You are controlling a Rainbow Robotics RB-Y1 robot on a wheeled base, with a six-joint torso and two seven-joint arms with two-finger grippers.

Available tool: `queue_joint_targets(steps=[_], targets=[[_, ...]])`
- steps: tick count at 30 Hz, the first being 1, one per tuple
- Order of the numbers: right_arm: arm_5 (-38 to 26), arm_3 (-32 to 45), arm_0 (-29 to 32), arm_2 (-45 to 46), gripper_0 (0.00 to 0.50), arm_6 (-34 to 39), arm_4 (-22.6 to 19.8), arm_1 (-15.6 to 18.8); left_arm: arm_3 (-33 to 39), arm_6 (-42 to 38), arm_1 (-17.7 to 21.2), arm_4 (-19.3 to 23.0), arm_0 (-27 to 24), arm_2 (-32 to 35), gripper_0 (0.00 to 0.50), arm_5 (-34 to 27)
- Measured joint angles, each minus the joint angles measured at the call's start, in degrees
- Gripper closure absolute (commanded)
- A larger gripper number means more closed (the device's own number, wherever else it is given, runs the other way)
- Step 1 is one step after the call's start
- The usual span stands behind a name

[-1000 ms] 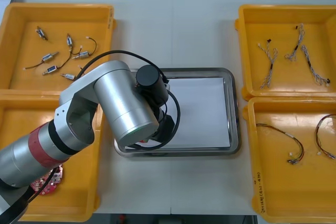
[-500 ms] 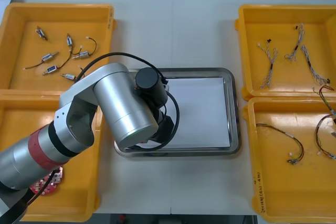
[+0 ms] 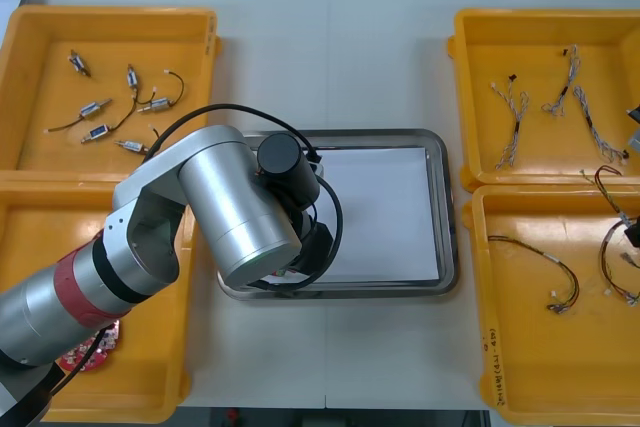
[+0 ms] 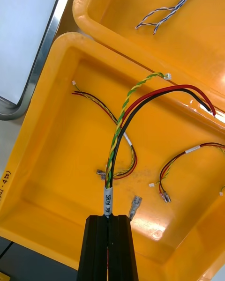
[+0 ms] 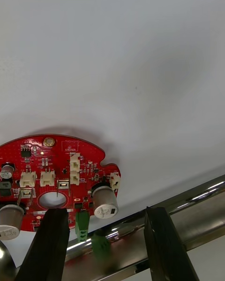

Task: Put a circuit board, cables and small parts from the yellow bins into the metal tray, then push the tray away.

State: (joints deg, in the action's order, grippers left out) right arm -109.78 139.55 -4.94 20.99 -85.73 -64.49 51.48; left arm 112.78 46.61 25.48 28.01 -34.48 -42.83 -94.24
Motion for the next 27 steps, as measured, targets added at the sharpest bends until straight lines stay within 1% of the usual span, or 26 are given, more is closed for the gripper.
queue_joint_targets(steps=[6, 9, 13, 19, 23, 27], targets=[[0.00, 0.00, -0.23, -0.80, 0.500, -0.02, -0.25, 0.33, 1.22, -0.01, 0.01, -0.52, 0.00, 0.28, 0.000, -0.46], [0.00, 0.00, -0.29, -0.97, 0.500, -0.12, -0.71, 0.51, 3.93, -0.01, 0.01, -0.50, 0.01, 1.94, 0.000, -3.44], [0.00, 0.01, -0.47, -1.14, 0.500, -0.21, -0.98, 0.64, 7.77, -0.01, 0.01, 0.15, 0.03, 7.00, 0.000, -7.70], [0.00, 0.03, -1.62, -2.15, 0.500, -0.22, -1.19, 0.73, 10.80, -0.01, 0.07, 1.99, 0.04, 14.90, 0.000, -12.45], [0.00, 0.03, -3.50, -4.41, 0.500, -0.22, -0.73, 0.74, 11.28, -0.01, 0.52, 3.59, 0.03, 18.96, 0.000, -14.63], [-0.01, 0.03, -6.22, -7.98, 0.500, -0.22, 0.98, 0.74, 11.30, 0.03, 1.83, 4.64, 0.03, 22.29, 0.000, -15.21]])
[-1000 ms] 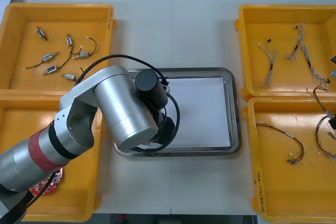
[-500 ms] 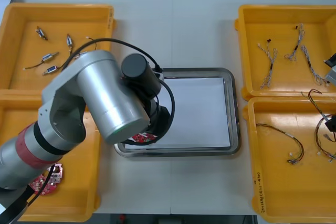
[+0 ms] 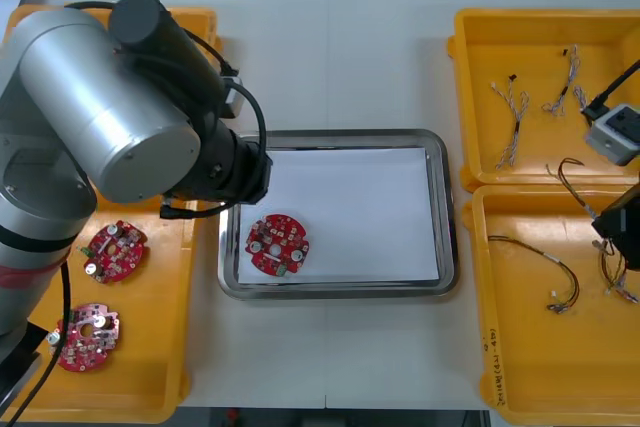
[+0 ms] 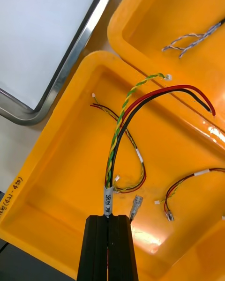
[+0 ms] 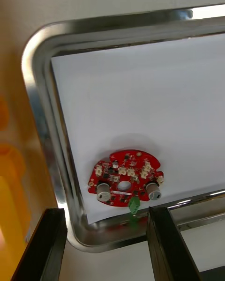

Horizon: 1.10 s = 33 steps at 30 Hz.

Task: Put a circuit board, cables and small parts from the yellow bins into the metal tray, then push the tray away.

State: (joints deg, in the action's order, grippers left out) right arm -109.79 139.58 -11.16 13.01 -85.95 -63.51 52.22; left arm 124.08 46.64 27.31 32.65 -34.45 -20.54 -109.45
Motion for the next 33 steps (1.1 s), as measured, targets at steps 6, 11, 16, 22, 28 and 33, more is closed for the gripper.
queue_joint_targets(steps=[6, 11, 16, 22, 28, 33], targets=[[0.00, -0.34, -4.34, -5.97, 0.500, 0.00, 1.13, 0.00, 0.00, 0.41, 3.08, 3.86, 0.00, 5.56, 0.000, -0.08], [-0.01, -1.17, -9.37, -10.79, 0.500, 0.00, 1.14, 0.00, 0.00, 2.29, 5.32, 6.11, 0.00, 10.76, 0.000, -0.12], [-0.01, -1.69, -14.81, -16.16, 0.500, 0.00, 1.13, -0.01, -0.58, 6.71, 6.44, 6.91, 0.00, 16.04, 0.000, -0.15], [-0.01, -1.80, -19.64, -20.62, 0.500, 0.00, 1.09, -1.23, -4.74, 8.61, 7.02, 6.33, -0.15, 20.01, 0.000, -0.15], [-0.01, -2.66, -25.13, -26.43, 0.500, -0.01, 1.48, -3.31, -11.38, 8.61, 7.07, 3.12, -1.88, 22.60, 0.000, -0.15], [-0.02, -3.07, -28.20, -31.94, 0.500, -0.66, 5.32, -5.48, -17.06, 8.61, 7.09, 0.80, -4.05, 25.06, 0.000, -0.16]])
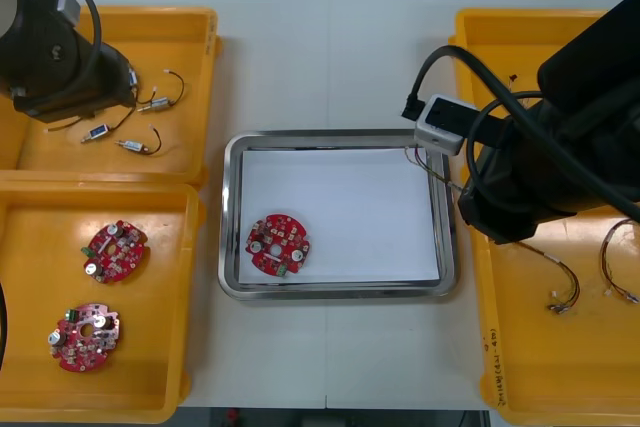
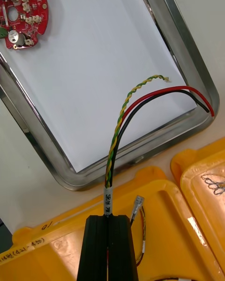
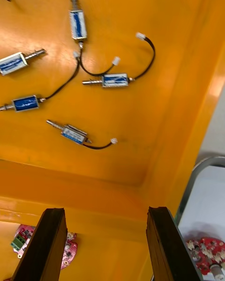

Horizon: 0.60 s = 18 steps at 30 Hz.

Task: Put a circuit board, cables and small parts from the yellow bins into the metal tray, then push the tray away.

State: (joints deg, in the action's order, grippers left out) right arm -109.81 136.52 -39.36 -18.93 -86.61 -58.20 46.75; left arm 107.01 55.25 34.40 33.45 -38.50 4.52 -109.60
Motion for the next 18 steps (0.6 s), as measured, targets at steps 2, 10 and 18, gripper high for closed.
queue_joint_targets(steps=[2, 10, 18], targets=[[0.00, -0.44, -0.71, -1.59, 0.500, -2.37, 1.74, -1.32, -1.46, 0.00, 0.09, -1.32, -0.59, 0.36, 0.000, 0.00], [-0.01, -2.88, -2.72, -6.30, 0.500, -12.84, 6.77, -7.12, -7.52, 0.00, 0.64, -4.63, -1.61, 1.23, 0.000, 2.15], [-0.01, -3.94, -3.48, -9.11, 0.500, -22.54, 10.79, -9.95, -13.74, 0.00, 0.66, -7.87, -1.85, 2.12, 0.000, 11.10]])
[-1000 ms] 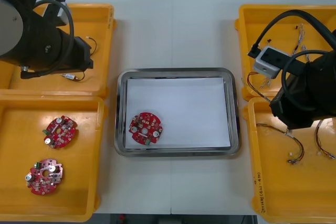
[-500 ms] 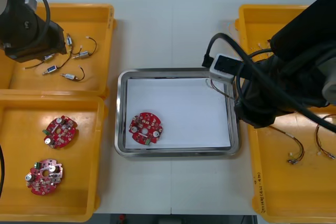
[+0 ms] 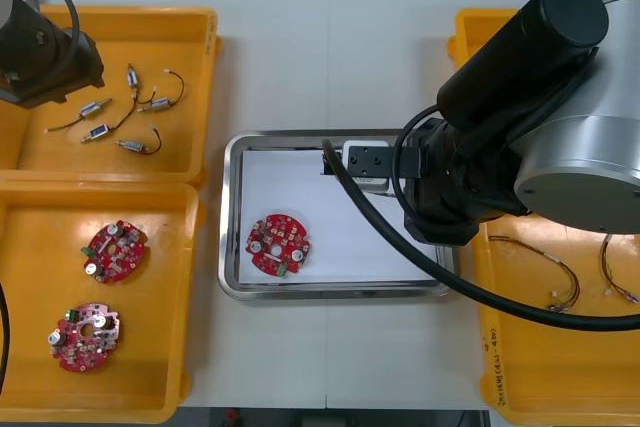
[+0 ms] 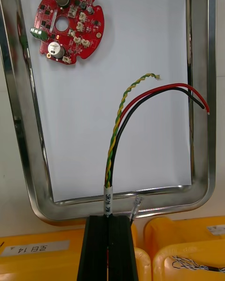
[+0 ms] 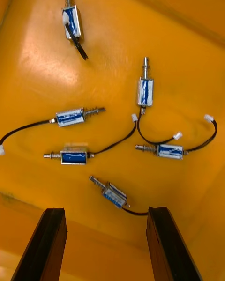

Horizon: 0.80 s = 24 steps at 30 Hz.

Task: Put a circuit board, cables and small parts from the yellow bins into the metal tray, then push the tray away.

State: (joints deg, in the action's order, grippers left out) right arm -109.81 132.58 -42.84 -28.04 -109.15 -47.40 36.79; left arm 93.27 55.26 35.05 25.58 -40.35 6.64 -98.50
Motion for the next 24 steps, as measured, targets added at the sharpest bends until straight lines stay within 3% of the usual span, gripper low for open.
queue_joint_targets(steps=[9, 24], targets=[[0.00, -3.52, -0.02, -4.94, 0.500, -7.88, 7.29, -0.07, -6.75, 0.00, 0.00, -1.38, -0.20, 0.00, 0.000, 10.32], [0.00, -14.32, -0.04, -10.47, 0.500, -7.87, 12.52, -4.52, -19.71, 0.00, 0.00, -3.99, -2.55, -2.76, 0.000, 25.33]])
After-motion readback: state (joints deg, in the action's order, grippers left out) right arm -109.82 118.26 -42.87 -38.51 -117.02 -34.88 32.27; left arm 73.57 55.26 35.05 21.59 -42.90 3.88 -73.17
